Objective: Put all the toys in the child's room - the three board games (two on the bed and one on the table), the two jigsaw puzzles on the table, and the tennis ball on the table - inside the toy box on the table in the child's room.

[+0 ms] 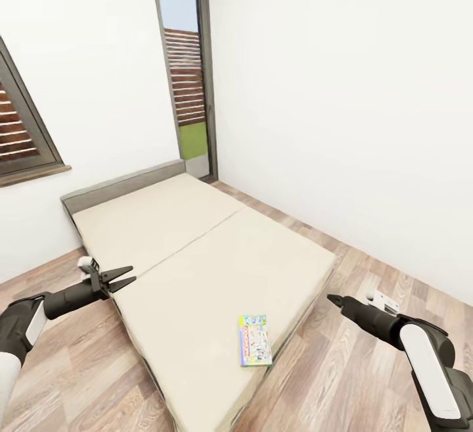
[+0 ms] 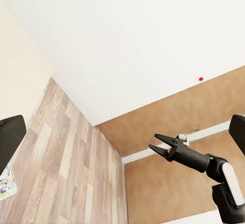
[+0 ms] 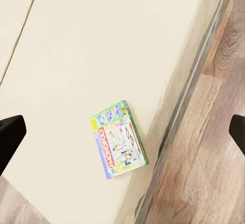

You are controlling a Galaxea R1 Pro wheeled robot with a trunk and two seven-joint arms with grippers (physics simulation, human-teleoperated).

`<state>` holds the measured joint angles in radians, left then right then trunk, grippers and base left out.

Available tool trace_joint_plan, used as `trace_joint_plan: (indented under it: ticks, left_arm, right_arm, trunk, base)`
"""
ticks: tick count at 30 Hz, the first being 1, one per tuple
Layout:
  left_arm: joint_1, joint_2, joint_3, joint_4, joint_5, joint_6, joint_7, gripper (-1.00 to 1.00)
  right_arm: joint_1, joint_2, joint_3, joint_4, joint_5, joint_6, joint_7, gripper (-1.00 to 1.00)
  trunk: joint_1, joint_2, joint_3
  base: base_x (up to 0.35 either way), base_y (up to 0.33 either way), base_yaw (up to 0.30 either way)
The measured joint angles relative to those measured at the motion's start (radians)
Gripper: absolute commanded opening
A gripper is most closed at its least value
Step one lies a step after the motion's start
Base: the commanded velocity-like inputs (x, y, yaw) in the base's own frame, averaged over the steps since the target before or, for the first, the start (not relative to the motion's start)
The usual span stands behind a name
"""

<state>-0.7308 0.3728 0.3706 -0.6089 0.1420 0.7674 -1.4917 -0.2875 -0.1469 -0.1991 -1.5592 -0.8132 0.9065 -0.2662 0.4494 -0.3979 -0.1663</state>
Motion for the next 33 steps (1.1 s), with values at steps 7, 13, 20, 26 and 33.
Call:
trace_joint_plan:
  ticks: [7, 13, 20, 26, 33]
  left_arm:
    - [0.0, 0.0, 0.0, 0.0, 0.0, 0.0, 0.001, 1.0]
    - [0.0, 0.0, 0.0, 0.0, 0.001, -0.01, 0.004, 1.0]
    - [0.0, 0.0, 0.0, 0.0, 0.001, -0.015, 0.005, 1.0]
    - [0.001, 0.0, 0.0, 0.0, 0.002, -0.015, 0.005, 1.0]
    - [0.002, 0.0, 0.0, 0.0, 0.002, -0.015, 0.005, 1.0]
  right_arm:
    - [0.0, 0.0, 0.0, 0.0, 0.0, 0.0, 0.0, 1.0]
    - [0.0, 0.0, 0.0, 0.0, 0.0, 0.0, -0.001, 1.0]
    - [0.0, 0.001, 0.0, 0.0, 0.0, 0.0, 0.0, 1.0]
    - [0.0, 0.001, 0.0, 0.0, 0.0, 0.0, -0.001, 1.0]
    - [0.0, 0.002, 0.0, 0.0, -0.001, 0.0, -0.001, 1.0]
  trunk:
    - [0.0, 0.0, 0.0]
    - [0.0, 0.0, 0.0]
    - [0.0, 0.0, 0.0]
    - [0.0, 0.0, 0.0]
    - [0.0, 0.0, 0.0]
  base:
    - [0.0, -0.1, 0.003]
    - [0.0, -0.243, 0.0]
    - [0.0, -0.287, 0.0]
    - [0.0, -0.293, 0.0]
    - [0.0, -0.293, 0.0]
